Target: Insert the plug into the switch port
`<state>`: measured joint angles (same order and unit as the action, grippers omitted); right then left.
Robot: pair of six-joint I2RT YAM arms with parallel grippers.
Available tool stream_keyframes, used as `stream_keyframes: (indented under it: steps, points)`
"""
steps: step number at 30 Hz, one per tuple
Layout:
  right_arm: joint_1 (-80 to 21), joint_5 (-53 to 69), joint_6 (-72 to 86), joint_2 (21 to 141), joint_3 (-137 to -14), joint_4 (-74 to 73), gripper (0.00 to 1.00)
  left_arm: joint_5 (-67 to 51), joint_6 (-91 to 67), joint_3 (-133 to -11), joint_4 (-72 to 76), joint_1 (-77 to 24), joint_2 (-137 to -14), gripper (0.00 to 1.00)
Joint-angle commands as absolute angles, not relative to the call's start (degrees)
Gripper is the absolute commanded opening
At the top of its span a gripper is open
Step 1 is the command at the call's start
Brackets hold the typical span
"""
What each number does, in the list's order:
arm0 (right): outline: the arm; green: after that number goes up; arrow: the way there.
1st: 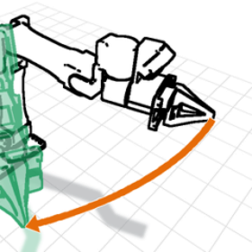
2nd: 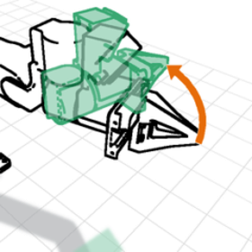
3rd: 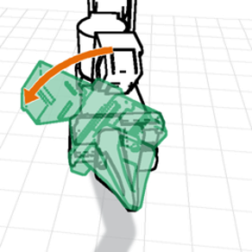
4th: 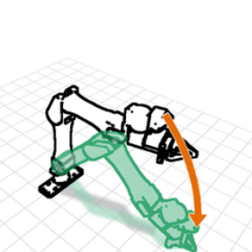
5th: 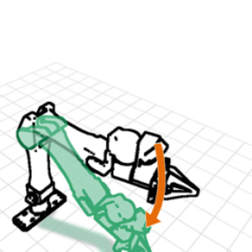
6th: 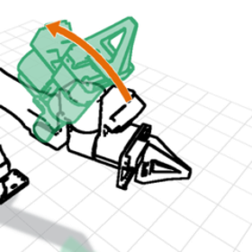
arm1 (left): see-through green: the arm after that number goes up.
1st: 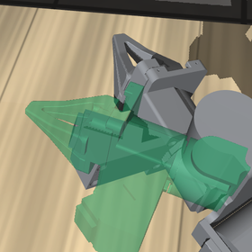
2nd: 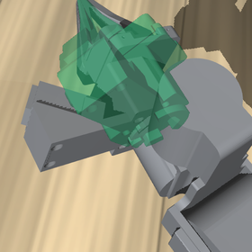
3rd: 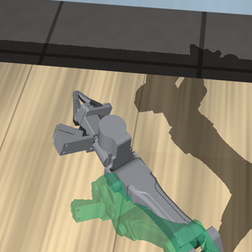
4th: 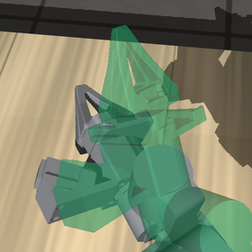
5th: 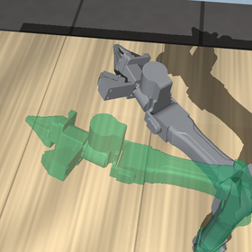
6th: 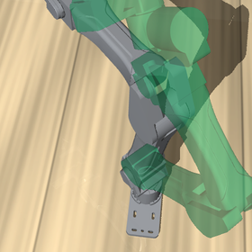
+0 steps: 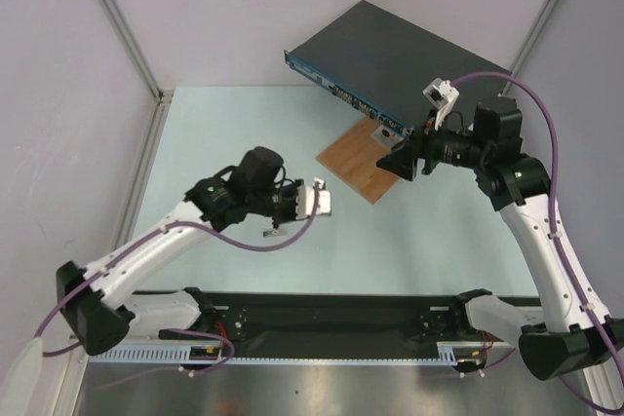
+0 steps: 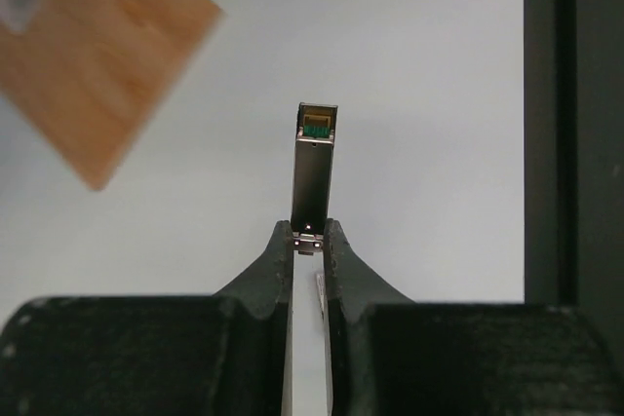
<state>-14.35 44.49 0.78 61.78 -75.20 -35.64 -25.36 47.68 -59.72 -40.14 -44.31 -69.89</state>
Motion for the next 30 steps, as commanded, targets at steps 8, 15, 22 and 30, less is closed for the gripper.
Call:
stream_keyframes:
  steps: [8, 15, 22, 30]
  points:
    - [-18.89, 53.70, 24.07, 68.19, -78.05, -19.08, 0.70, -14.24, 19.07, -74.70, -31.47, -44.82, -66.44, 0.00]
    - [-25.22, 53.00, 25.05, 71.98, -79.37, -17.31, 0.66, -10.38, 18.90, -78.40, -30.68, -46.93, -68.29, 0.00]
    - [-27.60, 51.86, 25.23, 74.62, -79.36, -17.31, 0.64, -9.75, 18.46, -78.93, -29.53, -47.37, -68.55, 0.00]
    - [-27.77, 50.28, 24.52, 76.81, -80.59, -18.19, 0.60, -10.63, 19.07, -78.75, -28.92, -47.81, -67.85, 0.00]
